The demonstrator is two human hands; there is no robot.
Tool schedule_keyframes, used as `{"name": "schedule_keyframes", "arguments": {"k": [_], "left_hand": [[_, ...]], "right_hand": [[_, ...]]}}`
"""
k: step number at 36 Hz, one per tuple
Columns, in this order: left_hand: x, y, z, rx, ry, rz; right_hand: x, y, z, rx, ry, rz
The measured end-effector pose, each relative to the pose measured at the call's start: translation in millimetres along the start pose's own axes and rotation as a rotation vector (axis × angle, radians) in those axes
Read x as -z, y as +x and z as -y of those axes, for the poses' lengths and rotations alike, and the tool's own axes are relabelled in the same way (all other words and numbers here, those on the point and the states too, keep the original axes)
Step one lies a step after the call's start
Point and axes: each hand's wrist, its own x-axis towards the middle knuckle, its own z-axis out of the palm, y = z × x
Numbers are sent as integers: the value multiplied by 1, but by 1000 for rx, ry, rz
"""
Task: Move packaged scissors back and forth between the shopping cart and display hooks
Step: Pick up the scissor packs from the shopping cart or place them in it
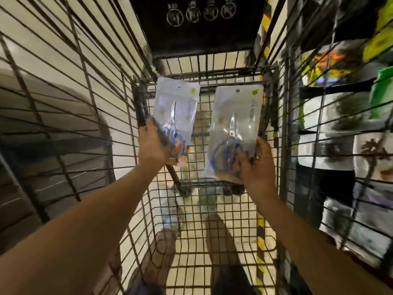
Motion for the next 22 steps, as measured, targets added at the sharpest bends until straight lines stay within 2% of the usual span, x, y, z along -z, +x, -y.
{"name": "schedule_keyframes", "arguments": {"k": [9, 15, 18, 22], "left_hand": [[2, -9, 2, -51, -57, -92], [2, -23, 1, -131, -335, -33], [3, -33, -1, -132, -401, 19], [16, -50, -9, -155, -380, 39]], "right_hand": [[4, -23, -6, -8, -72, -55], [-1, -32, -1, 11, -79, -74], [-2, -36, 3, 28, -94, -74], [2, -50, 14, 15, -105, -68]]}}
